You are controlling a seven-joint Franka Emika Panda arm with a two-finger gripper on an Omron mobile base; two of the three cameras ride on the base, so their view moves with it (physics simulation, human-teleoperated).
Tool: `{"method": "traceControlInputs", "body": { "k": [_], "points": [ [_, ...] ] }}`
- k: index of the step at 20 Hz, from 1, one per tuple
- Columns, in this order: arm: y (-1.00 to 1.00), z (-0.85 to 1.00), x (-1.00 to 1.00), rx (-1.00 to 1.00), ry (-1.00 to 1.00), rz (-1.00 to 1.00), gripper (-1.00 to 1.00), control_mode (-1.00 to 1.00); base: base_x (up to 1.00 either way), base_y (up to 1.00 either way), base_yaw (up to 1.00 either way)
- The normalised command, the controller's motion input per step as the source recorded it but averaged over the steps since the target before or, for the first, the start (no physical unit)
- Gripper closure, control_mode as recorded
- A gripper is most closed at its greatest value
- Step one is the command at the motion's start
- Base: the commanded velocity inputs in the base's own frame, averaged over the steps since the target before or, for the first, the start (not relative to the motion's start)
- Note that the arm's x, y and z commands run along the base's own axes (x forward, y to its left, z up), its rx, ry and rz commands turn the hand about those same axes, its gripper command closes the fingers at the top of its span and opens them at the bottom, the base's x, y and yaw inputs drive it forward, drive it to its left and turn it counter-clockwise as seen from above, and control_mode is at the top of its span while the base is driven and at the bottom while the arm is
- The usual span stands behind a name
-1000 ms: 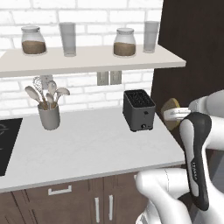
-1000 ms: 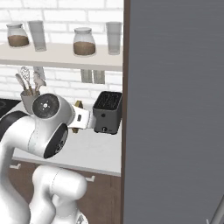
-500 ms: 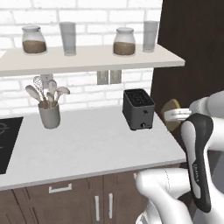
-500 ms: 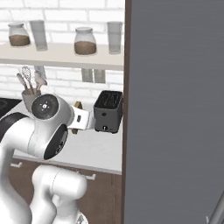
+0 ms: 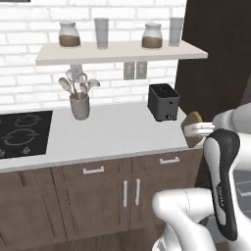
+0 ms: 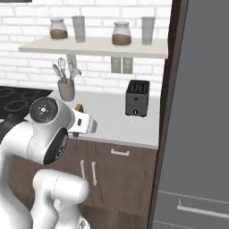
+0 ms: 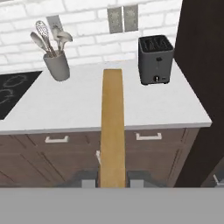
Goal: Start the toaster. Once the lever pops up, take the bread to the plate on the dining counter.
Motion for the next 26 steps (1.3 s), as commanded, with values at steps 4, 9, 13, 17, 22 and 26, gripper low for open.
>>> {"method": "traceControlInputs", "body": {
  "k": [4,9,13,17,22,26],
  "points": [
    [0.00,0.00,0.00,0.00,0.00,0.00,1.00,1.00,-0.50,0.42,0.35],
    [0.00,0.00,0.00,0.00,0.00,0.00,1.00,1.00,-0.25,0.69,0.76],
    [0.00,0.00,0.00,0.00,0.00,0.00,1.00,1.00,-0.18,0.60,0.80],
    [0.00,0.00,0.00,0.00,0.00,0.00,1.00,1.00,-0.28,0.56,0.73],
    [0.00,0.00,0.00,0.00,0.00,0.00,1.00,1.00,-0.39,0.53,0.73],
    [0.00,0.00,0.00,0.00,0.00,0.00,1.00,1.00,-0.29,0.51,0.86]
  ]
}}
